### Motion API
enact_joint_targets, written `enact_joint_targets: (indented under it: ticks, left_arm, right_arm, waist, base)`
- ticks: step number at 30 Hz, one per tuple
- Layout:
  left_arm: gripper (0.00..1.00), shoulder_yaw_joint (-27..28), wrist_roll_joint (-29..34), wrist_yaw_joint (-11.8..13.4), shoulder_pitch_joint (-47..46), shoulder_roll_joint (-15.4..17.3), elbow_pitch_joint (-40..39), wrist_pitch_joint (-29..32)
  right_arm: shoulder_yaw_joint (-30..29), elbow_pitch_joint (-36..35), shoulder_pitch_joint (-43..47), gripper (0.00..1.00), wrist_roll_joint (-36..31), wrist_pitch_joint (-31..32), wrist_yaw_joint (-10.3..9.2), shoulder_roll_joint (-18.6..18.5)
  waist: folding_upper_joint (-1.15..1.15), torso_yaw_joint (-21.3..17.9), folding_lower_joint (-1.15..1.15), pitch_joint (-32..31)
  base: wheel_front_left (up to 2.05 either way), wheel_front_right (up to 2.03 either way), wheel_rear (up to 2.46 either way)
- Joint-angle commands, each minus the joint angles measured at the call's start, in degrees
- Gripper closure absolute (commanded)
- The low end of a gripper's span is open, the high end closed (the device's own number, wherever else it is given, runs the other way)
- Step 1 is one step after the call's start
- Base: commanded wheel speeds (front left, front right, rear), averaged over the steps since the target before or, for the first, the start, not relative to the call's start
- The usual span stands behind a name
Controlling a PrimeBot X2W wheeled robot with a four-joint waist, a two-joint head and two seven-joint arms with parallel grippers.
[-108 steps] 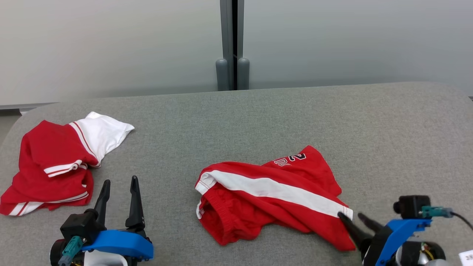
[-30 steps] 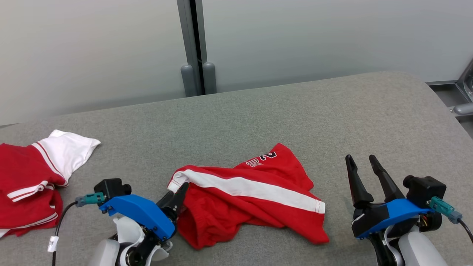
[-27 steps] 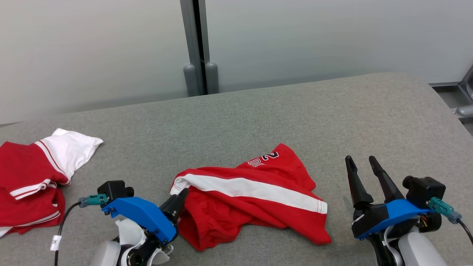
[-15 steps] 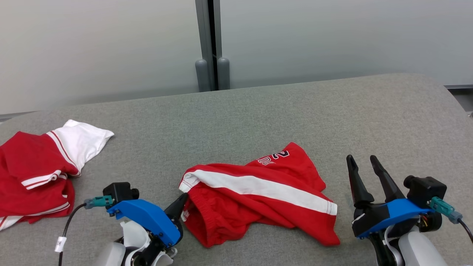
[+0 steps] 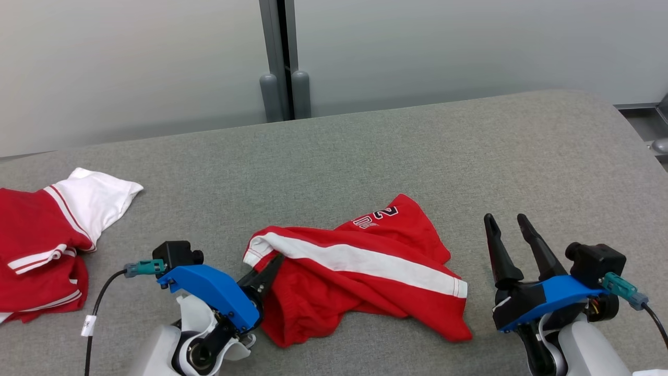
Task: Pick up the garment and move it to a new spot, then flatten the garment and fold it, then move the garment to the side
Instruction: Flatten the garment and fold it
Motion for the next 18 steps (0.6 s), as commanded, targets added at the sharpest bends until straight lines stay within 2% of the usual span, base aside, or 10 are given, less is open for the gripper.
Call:
enact_joint_targets:
  ticks: [1, 2, 8, 11, 13, 18]
  left_arm:
    - [0.79, -0.6, 0.3, -0.5, -1.3, 0.7, 0.3, -0.9]
    - [1.0, -0.9, 0.1, -0.5, -1.4, 0.9, 0.2, -1.2]
    - [1.0, -2.8, -0.6, -0.5, 0.2, 2.9, -1.7, -2.2]
    - [1.0, -5.6, -1.1, -0.5, 2.0, 4.7, -6.2, -1.1]
    - [1.0, -8.2, -1.9, -0.5, 4.0, 6.8, -10.8, 1.1]
    - [1.0, -13.2, -2.7, -0.3, 9.4, 14.8, -20.6, 7.1]
  right_arm:
    - [-0.1, 0.2, -0.7, 0.0, 0.2, -0.3, 0.03, -0.2]
    - [-0.2, 0.3, -0.7, 0.0, 0.3, -0.3, 0.03, -0.2]
    - [-0.6, 0.7, 0.1, 0.0, 0.3, -0.6, 0.03, -0.2]
    - [-0.7, 0.7, 0.5, 0.0, 0.3, -0.5, 0.03, -0.2]
    - [-0.9, 0.7, 0.7, 0.0, 0.3, -0.3, 0.03, -0.5]
    - [-1.4, 0.2, 0.9, 0.0, 0.0, 0.6, 0.03, -1.2]
  waist:
    - [0.0, -0.1, -0.01, 0.0]
    - [0.0, 0.0, -0.01, -0.1]
    - [0.0, 0.8, -0.01, -1.0]
    - [0.0, 1.6, -0.01, -1.6]
    - [0.0, 2.1, -0.01, -1.9]
    - [0.0, 3.2, -0.01, -2.1]
  base:
    - [0.0, 0.0, 0.0]
    - [0.0, 0.0, 0.0]
    - [0.0, 0.0, 0.0]
    - [0.0, 0.0, 0.0]
    - [0.0, 0.0, 0.0]
    - [0.0, 0.0, 0.0]
